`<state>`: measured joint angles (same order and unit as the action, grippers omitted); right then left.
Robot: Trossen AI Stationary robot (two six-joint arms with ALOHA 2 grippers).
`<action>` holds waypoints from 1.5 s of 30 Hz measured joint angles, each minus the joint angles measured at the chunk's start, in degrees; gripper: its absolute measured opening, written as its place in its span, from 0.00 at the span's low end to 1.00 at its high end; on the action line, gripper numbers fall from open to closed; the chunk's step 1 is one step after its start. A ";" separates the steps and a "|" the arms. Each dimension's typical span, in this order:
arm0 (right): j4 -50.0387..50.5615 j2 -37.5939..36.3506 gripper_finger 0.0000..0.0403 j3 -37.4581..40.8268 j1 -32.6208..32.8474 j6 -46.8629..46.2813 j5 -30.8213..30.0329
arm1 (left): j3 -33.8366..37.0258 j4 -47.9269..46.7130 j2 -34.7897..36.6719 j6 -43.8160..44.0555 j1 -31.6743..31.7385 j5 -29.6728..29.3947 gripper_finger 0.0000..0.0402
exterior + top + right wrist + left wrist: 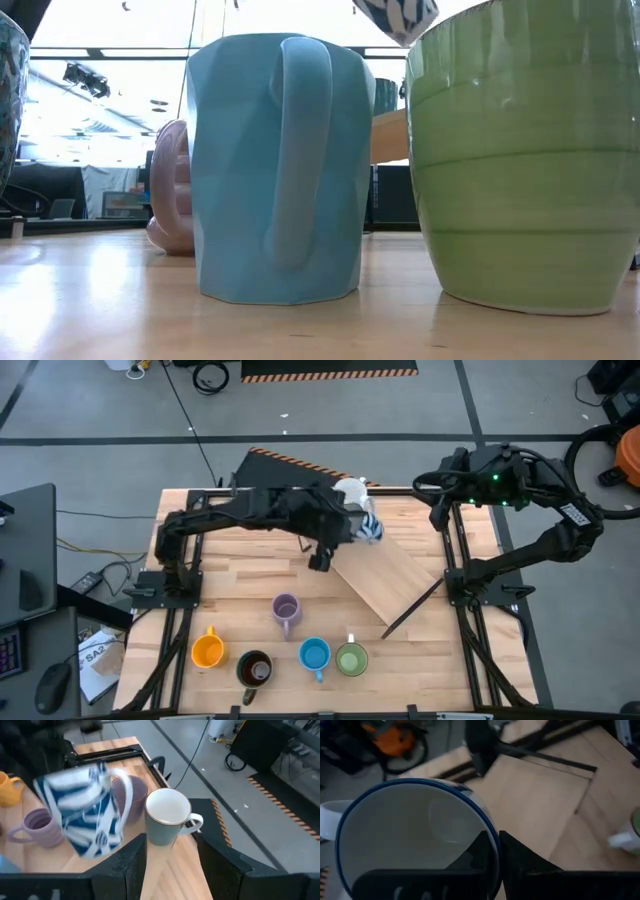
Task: Place coffee mugs
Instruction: Put the white mug on the shelf
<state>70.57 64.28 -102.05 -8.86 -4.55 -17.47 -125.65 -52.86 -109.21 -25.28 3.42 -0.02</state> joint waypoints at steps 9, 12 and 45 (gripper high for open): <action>-16.55 -7.10 0.45 19.26 0.17 -2.78 6.85 | 0.04 -2.89 -5.08 -3.76 -1.80 1.43 0.08; -24.69 -10.15 0.45 27.31 0.17 -3.44 7.76 | -0.03 -3.40 -6.31 -4.49 -1.81 1.46 0.08; -54.94 -9.93 0.42 54.49 -0.56 -3.33 3.67 | 0.07 -2.97 -8.24 -9.37 -1.68 -2.93 0.08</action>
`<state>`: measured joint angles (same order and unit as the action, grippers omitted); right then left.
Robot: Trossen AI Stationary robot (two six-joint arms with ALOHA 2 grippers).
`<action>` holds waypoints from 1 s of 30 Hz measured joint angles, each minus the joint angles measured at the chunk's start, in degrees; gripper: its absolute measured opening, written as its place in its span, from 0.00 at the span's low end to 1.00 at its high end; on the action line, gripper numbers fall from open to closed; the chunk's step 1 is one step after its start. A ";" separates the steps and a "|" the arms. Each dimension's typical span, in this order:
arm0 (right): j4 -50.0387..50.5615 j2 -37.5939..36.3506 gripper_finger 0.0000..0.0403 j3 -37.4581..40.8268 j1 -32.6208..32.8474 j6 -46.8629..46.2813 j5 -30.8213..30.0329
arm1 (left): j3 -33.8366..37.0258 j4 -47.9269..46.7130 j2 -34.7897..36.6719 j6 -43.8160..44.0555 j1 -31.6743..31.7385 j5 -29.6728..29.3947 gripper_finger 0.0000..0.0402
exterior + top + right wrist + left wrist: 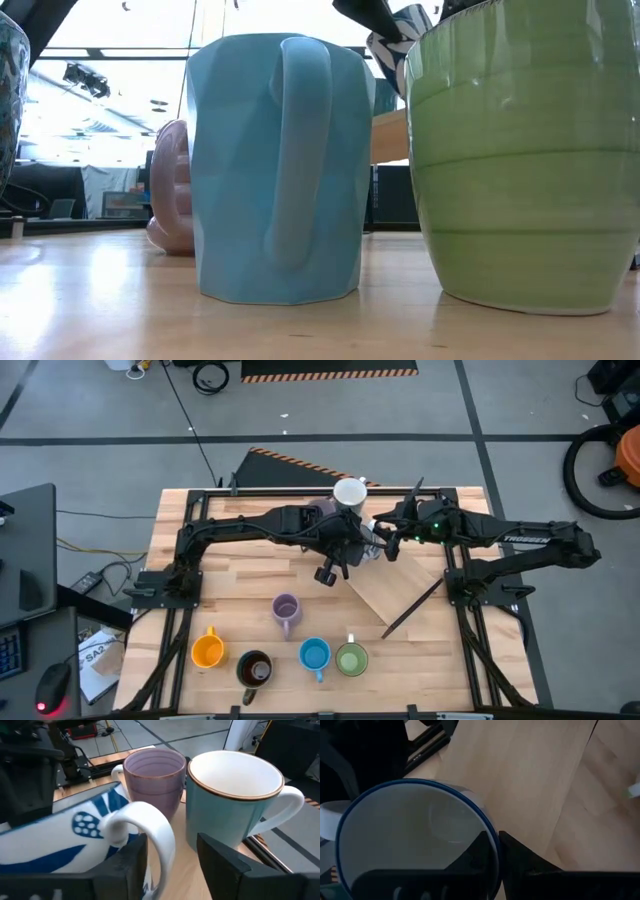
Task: Place coffee mugs
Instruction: Put the white mug on the shelf
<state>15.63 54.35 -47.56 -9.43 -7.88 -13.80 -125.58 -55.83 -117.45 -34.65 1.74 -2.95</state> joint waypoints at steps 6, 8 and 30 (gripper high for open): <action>-0.61 0.02 0.31 0.25 -0.05 0.10 0.39 | 0.00 -0.05 0.00 -2.10 0.00 -0.01 0.08; -0.63 0.02 0.27 0.25 -0.05 0.37 0.39 | 0.00 -0.18 0.00 -2.10 0.00 0.01 0.08; 1.12 -2.35 0.05 0.39 -3.09 -1.81 1.00 | -0.11 3.94 0.31 7.58 1.14 0.80 0.31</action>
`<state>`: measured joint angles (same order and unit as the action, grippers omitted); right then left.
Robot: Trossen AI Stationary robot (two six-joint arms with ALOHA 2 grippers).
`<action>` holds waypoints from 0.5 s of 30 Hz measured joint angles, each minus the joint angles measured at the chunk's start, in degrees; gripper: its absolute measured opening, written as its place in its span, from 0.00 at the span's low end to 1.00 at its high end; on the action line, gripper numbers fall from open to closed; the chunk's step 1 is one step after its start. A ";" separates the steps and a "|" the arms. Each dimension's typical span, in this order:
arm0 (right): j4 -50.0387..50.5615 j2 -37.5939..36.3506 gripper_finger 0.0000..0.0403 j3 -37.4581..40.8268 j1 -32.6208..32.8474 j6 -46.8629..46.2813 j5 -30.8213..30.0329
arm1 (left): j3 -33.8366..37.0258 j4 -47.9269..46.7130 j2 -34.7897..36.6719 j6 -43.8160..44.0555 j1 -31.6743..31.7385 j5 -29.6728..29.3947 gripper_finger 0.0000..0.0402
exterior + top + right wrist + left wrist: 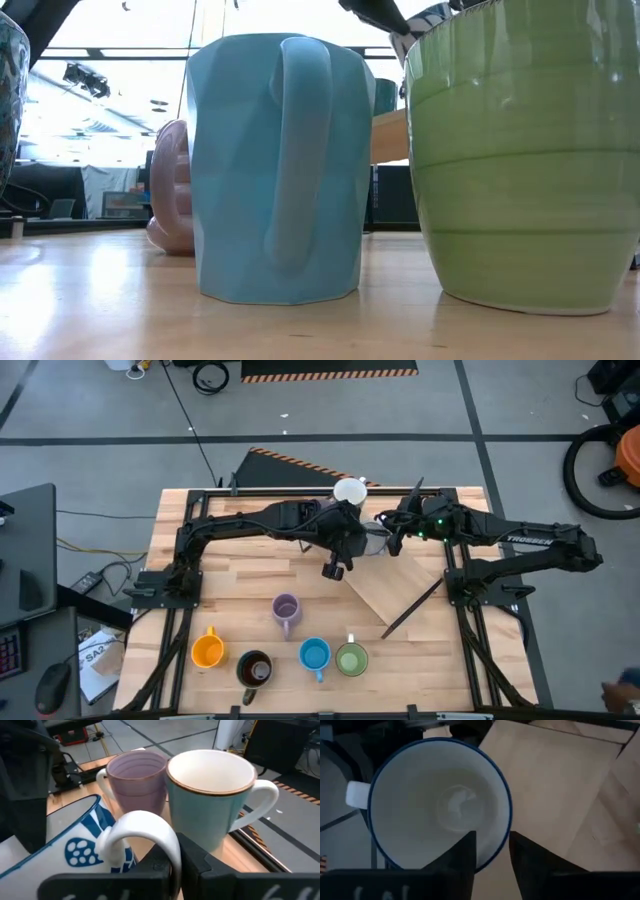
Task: Place coffee mugs
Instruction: Put the white mug on the shelf
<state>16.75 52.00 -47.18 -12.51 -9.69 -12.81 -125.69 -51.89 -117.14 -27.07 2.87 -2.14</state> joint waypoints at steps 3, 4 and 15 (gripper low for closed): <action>-0.57 -0.27 0.06 0.01 -1.31 -0.52 1.13 | 0.00 -0.23 1.51 1.91 -0.04 -0.18 0.32; -2.03 -0.61 0.06 0.48 -1.75 -0.72 1.27 | 0.02 -0.27 2.29 3.13 0.03 -0.42 0.32; -20.32 -3.44 0.05 10.94 -6.23 -5.28 6.08 | 0.07 0.43 6.38 14.43 2.68 -0.19 0.30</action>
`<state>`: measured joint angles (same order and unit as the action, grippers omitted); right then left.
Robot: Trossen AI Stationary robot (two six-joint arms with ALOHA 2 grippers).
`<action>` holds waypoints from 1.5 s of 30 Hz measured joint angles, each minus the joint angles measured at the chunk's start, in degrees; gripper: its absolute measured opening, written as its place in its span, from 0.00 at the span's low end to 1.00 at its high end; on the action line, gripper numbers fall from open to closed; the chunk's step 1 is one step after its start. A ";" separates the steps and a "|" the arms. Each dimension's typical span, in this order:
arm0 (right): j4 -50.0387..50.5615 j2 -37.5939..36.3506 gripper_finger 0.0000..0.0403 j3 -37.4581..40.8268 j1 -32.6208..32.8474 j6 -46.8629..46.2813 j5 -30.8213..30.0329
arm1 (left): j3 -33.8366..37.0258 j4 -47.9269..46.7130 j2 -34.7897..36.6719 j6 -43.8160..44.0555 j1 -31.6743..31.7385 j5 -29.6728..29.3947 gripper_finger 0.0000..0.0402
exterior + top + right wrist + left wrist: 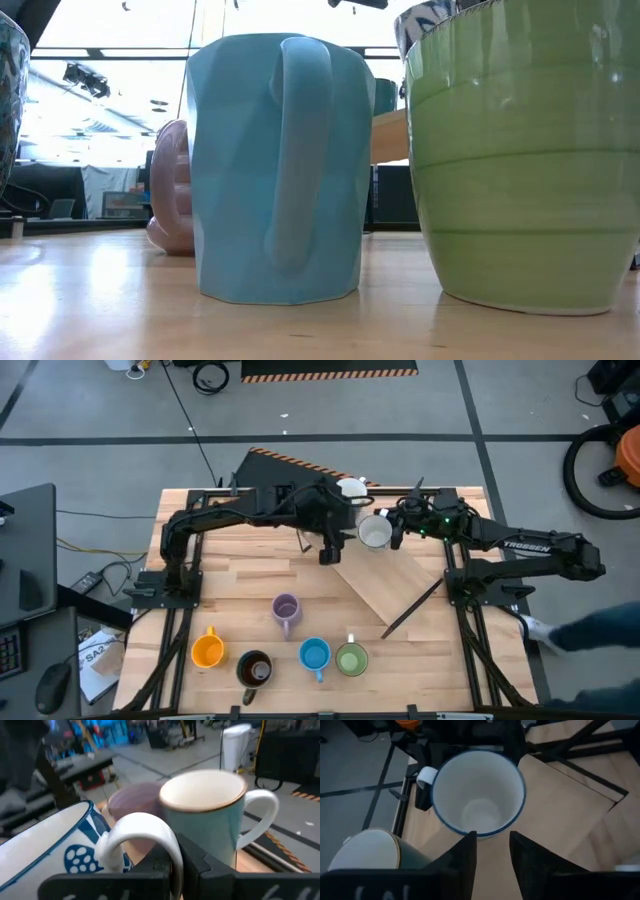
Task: Place coffee mugs
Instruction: Put the white mug on the shelf
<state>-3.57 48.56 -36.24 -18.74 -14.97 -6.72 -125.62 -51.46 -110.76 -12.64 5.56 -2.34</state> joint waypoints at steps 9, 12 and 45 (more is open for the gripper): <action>-12.45 1.68 0.08 7.36 -2.66 -4.59 -2.93 | 0.00 2.63 -0.04 1.56 0.68 0.04 0.23; -17.87 2.53 0.07 9.51 -3.08 -5.02 -4.50 | 0.00 4.50 -0.04 2.95 0.68 0.05 0.21; -18.33 9.55 0.14 11.03 -7.10 -4.48 -3.20 | 0.00 8.31 -0.11 3.04 -0.26 0.08 0.20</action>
<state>-21.90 58.11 -25.21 -25.85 -19.45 -9.92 -125.62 -43.15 -110.87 -9.61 5.30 -2.26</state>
